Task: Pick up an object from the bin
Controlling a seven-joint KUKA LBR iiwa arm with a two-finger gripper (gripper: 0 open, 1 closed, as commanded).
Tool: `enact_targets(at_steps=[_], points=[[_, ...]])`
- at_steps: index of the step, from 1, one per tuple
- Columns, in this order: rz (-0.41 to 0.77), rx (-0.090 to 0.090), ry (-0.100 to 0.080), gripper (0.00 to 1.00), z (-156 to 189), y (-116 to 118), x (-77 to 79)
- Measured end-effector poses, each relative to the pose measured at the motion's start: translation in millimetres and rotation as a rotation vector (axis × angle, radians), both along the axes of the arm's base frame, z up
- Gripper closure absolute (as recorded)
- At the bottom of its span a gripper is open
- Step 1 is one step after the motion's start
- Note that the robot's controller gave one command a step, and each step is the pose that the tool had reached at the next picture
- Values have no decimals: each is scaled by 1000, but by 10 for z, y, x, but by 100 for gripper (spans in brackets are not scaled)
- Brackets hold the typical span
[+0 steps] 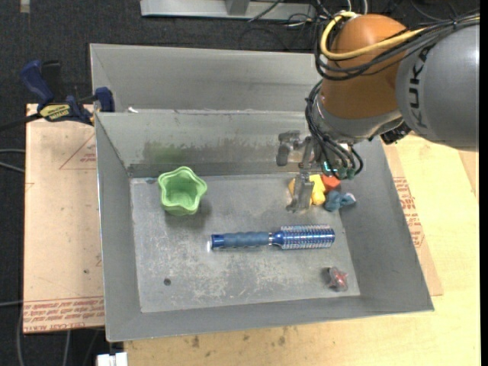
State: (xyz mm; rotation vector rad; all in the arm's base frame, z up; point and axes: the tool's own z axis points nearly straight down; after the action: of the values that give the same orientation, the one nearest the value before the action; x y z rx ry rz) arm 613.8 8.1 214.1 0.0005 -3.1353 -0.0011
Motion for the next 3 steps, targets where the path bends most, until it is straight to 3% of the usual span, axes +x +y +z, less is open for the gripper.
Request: enact_targets(at_steps=[1,2,3], points=[[217,0,0,0,-1357,-1299,-473],[156,4,-7,0,-1447,-747,-495],[153,1,-7,100,-1446,-777,-496]])
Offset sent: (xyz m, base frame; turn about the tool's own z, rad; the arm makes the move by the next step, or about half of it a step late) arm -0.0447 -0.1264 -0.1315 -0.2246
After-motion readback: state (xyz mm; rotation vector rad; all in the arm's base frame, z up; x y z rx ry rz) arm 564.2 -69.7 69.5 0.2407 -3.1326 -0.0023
